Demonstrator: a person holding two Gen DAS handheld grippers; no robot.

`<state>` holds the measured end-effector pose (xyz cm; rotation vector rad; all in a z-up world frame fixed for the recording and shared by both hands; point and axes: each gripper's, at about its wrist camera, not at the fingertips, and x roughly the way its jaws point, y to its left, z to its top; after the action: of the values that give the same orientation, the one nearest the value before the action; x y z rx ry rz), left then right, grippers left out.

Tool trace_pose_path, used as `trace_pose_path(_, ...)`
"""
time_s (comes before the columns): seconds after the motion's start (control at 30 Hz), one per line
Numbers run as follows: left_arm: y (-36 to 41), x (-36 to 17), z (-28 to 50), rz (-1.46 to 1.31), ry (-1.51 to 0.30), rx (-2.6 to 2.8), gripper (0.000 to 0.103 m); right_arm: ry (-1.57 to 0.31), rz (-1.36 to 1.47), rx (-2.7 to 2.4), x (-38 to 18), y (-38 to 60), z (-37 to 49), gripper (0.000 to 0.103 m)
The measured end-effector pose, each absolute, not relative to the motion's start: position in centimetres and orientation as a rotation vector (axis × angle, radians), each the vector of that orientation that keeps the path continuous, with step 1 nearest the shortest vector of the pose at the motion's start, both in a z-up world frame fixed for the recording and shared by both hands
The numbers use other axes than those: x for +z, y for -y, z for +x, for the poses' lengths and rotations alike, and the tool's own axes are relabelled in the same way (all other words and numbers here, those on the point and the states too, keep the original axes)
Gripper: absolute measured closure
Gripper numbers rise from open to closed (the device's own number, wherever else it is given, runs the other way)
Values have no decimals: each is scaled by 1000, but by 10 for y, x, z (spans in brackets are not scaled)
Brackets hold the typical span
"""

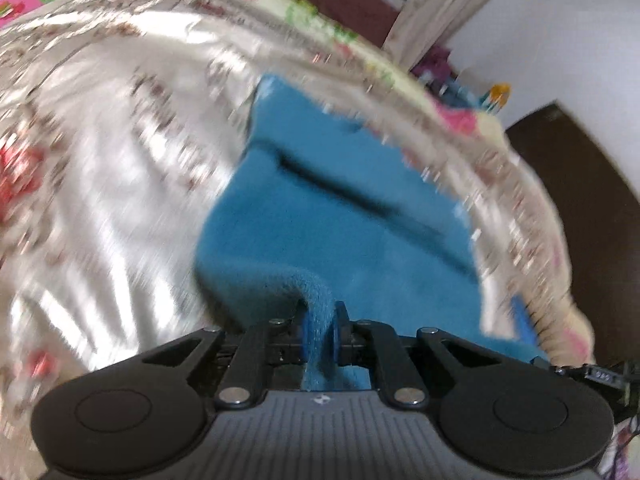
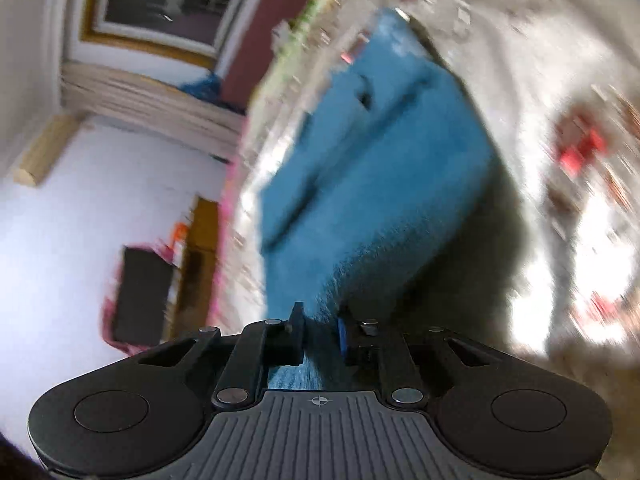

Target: Fold small clothes

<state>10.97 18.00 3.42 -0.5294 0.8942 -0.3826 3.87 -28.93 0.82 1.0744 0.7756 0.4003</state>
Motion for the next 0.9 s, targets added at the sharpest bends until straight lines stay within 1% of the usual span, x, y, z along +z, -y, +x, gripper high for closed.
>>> trace_pose_path(0.13,-179,51,157,-583,-801,-401,88,-650,1083,383,30,303,85,88)
trace_pose_path(0.27,-175,58,219,-621,-735,-399,88,-599,1090,335,33,323,138,88)
trace_pose_path(0.43,-166,34,294,-647,-743,-335,88,-610,1142,237,9,338,209,88)
trace_pose_path(0.53,-164,8,320,-650,-775,-256,88,-653,1182,165,-13,341,244,85)
trace_pose_path(0.6,-164,-7,329,-658,-794,-224,88,-675,1154,159,-20,338,259,81)
trace_pose_path(0.63,-164,-10,328,-661,-794,-219,87,-684,1150,147,-22,337,264,79)
trace_pose_path(0.73,-167,-14,326,-686,-780,-214,85,-674,1180,145,-26,339,271,71)
trace_pose_path(0.8,-169,-13,322,-698,-775,-208,84,-655,1209,151,-26,342,270,61)
trace_pose_path(0.83,-170,-12,321,-705,-770,-200,83,-643,1219,155,-25,343,269,58)
trace_pose_path(0.9,-171,-9,318,-711,-760,-186,83,-615,1200,156,-18,345,265,49)
